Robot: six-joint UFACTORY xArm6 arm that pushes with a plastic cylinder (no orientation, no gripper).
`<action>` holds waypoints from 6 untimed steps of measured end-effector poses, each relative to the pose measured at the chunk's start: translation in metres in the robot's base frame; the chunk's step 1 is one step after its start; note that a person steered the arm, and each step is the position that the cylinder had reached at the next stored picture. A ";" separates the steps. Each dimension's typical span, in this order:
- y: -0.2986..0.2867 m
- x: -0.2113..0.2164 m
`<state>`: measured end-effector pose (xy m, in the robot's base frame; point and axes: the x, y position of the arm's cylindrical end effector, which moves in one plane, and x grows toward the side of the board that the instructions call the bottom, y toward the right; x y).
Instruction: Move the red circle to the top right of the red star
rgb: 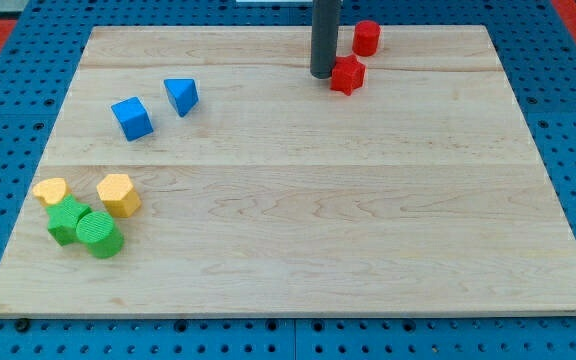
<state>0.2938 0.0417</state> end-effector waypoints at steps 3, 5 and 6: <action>0.045 -0.007; -0.015 -0.019; 0.022 -0.072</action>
<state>0.2213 0.0640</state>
